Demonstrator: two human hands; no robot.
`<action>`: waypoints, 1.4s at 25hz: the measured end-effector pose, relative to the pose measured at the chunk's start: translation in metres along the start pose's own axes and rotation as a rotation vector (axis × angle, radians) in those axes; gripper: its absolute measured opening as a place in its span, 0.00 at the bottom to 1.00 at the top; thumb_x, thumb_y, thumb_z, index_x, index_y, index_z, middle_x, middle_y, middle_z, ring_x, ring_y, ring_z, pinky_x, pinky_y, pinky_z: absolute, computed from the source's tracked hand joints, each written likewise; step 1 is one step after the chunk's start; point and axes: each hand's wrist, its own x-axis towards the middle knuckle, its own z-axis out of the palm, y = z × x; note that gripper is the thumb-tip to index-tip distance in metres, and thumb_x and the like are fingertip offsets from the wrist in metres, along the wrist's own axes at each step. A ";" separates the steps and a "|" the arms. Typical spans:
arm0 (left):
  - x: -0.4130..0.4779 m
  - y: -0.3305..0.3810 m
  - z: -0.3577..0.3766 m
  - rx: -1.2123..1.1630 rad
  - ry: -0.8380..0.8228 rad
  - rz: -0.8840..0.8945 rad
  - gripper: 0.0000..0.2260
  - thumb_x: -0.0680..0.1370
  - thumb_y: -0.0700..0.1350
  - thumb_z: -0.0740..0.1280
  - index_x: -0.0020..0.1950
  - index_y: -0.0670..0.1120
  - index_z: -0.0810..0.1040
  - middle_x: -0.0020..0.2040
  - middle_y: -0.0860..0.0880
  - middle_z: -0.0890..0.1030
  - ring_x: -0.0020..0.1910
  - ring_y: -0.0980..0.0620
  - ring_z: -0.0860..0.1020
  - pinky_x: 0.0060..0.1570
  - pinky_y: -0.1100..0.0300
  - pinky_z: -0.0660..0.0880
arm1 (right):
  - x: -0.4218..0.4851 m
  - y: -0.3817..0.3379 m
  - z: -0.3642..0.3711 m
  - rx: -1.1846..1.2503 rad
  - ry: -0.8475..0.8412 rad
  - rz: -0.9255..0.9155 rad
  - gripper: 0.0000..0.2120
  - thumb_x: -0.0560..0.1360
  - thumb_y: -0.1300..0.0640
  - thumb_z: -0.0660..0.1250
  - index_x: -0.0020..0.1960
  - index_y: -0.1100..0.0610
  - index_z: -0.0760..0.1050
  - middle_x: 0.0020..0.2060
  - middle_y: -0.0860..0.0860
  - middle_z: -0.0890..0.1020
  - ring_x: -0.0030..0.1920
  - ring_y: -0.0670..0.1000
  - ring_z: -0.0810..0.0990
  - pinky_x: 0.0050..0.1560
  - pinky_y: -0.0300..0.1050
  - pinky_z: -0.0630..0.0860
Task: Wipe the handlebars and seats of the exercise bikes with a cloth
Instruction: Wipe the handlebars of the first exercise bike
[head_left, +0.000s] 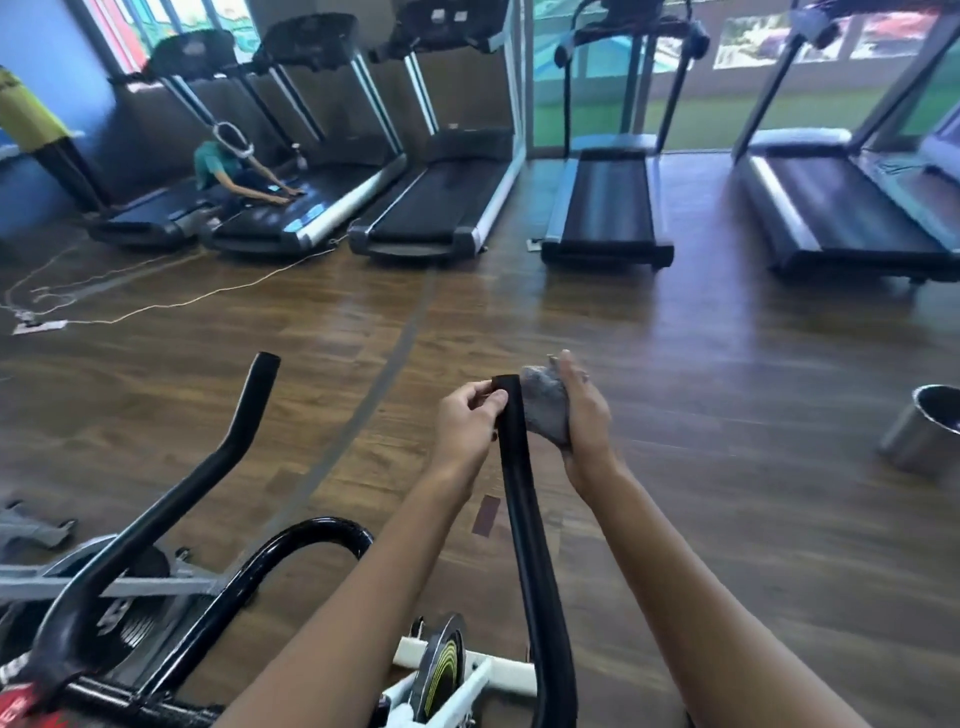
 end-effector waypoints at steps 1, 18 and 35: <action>0.000 0.001 -0.002 0.005 -0.003 0.009 0.07 0.81 0.40 0.65 0.57 0.43 0.81 0.46 0.47 0.83 0.44 0.53 0.80 0.46 0.58 0.77 | -0.007 0.003 0.007 -0.106 -0.041 -0.033 0.22 0.81 0.41 0.62 0.48 0.60 0.79 0.37 0.49 0.84 0.38 0.48 0.82 0.40 0.44 0.77; -0.002 0.011 -0.009 -0.006 -0.051 -0.032 0.02 0.80 0.42 0.68 0.50 0.49 0.80 0.45 0.48 0.83 0.41 0.51 0.80 0.41 0.59 0.72 | -0.014 -0.012 0.003 -0.207 -0.124 0.351 0.09 0.81 0.52 0.63 0.56 0.54 0.78 0.41 0.51 0.81 0.39 0.48 0.79 0.40 0.41 0.74; 0.007 0.023 -0.042 -0.250 -0.214 -0.305 0.15 0.85 0.46 0.56 0.47 0.43 0.79 0.35 0.49 0.82 0.30 0.55 0.79 0.41 0.60 0.75 | -0.033 0.046 0.028 -1.480 0.068 -0.656 0.31 0.85 0.48 0.55 0.82 0.57 0.48 0.81 0.57 0.48 0.81 0.58 0.44 0.78 0.58 0.58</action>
